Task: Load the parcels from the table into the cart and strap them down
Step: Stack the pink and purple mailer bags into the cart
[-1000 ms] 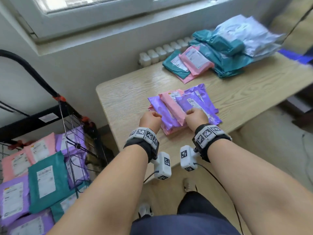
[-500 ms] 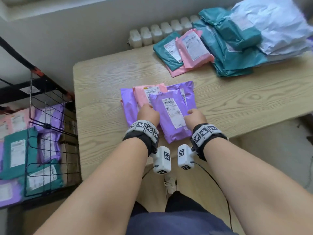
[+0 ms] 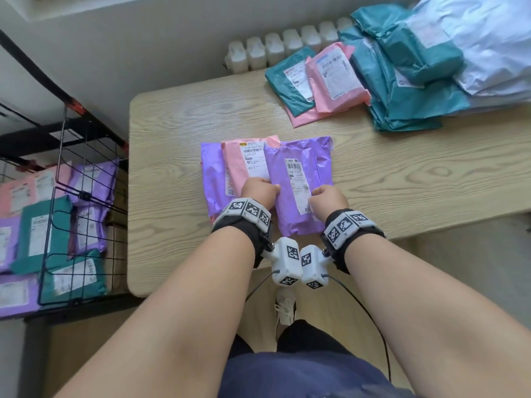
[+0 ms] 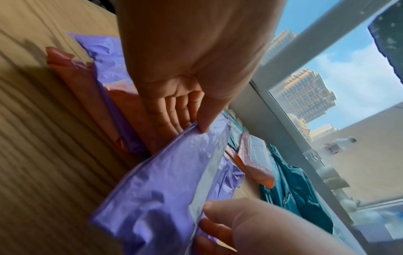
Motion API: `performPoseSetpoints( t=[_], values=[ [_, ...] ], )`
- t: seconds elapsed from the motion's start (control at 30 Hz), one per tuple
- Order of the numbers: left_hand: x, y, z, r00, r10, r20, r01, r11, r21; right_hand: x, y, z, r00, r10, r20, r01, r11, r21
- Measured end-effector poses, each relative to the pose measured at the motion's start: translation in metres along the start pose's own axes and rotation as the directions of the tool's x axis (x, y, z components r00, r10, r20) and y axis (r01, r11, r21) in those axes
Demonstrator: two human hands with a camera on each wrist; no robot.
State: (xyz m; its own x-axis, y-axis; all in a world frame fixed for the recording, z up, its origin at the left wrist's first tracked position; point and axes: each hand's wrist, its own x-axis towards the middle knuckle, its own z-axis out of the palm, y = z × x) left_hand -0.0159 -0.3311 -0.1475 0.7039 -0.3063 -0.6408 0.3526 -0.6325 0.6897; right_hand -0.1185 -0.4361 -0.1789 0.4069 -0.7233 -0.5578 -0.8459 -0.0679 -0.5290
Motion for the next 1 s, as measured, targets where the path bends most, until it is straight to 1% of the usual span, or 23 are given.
performPoseSetpoints(
  t=[0.13, 0.2, 0.27, 0.33, 0.43, 0.53, 0.67, 0.7, 0.77, 0.8, 0.83, 0.9, 0.97, 1.0],
  values=[
    [0.003, 0.001, -0.008, 0.999, 0.036, -0.019, -0.036, 0.999, -0.039, -0.005, -0.005, -0.010, 0.995, -0.008, -0.101, 0.012, 0.999, 0.036],
    [0.007, 0.000, -0.022, 0.997, 0.055, -0.047, -0.058, 0.997, -0.056, -0.009, -0.014, -0.013, 0.989, -0.026, -0.144, 0.034, 0.998, 0.054],
    [0.011, 0.001, -0.040, 0.995, 0.069, -0.066, -0.074, 0.994, -0.081, -0.014, -0.027, -0.013, 0.986, -0.058, -0.159, 0.071, 0.995, 0.076],
    [0.008, 0.000, -0.060, 0.994, 0.077, -0.078, -0.084, 0.993, -0.087, -0.023, -0.040, -0.008, 0.986, -0.090, -0.140, 0.106, 0.988, 0.110],
    [0.007, -0.015, -0.095, 0.991, 0.062, -0.116, -0.073, 0.993, -0.091, -0.038, -0.062, 0.010, 0.982, -0.151, -0.110, 0.168, 0.972, 0.162],
    [0.008, -0.041, -0.133, 0.988, 0.038, -0.151, -0.063, 0.984, -0.164, -0.058, -0.084, 0.039, 0.969, -0.237, -0.073, 0.244, 0.962, 0.121],
    [-0.010, -0.077, -0.191, 0.971, 0.025, -0.238, -0.087, 0.963, -0.255, -0.091, -0.118, 0.088, 0.950, -0.311, -0.023, 0.311, 0.947, 0.076],
    [-0.018, -0.087, -0.207, 0.970, 0.024, -0.244, -0.092, 0.957, -0.274, -0.101, -0.127, 0.101, 0.948, -0.319, -0.012, 0.319, 0.945, 0.075],
    [-0.032, -0.111, -0.240, 0.975, 0.025, -0.219, -0.092, 0.950, -0.300, -0.124, -0.145, 0.131, 0.941, -0.338, 0.006, 0.337, 0.939, 0.070],
    [-0.038, -0.123, -0.257, 0.983, 0.016, -0.185, -0.075, 0.945, -0.317, -0.134, -0.154, 0.147, 0.937, -0.350, 0.010, 0.349, 0.935, 0.066],
    [-0.047, -0.133, -0.272, 0.990, -0.003, -0.141, -0.044, 0.943, -0.331, -0.145, -0.162, 0.160, 0.936, -0.352, 0.018, 0.351, 0.935, 0.058],
    [-0.063, -0.163, -0.320, 0.997, -0.062, -0.052, 0.043, 0.948, -0.315, -0.171, -0.183, 0.205, 0.930, -0.362, 0.068, 0.358, 0.932, 0.062],
    [-0.074, -0.190, -0.361, 0.992, -0.115, 0.042, 0.122, 0.954, -0.275, -0.190, -0.198, 0.244, 0.923, -0.368, 0.111, 0.362, 0.929, 0.072],
    [-0.077, -0.205, -0.381, 0.989, -0.136, 0.059, 0.147, 0.952, -0.269, -0.200, -0.205, 0.265, 0.917, -0.379, 0.125, 0.374, 0.925, 0.062]
  ],
)
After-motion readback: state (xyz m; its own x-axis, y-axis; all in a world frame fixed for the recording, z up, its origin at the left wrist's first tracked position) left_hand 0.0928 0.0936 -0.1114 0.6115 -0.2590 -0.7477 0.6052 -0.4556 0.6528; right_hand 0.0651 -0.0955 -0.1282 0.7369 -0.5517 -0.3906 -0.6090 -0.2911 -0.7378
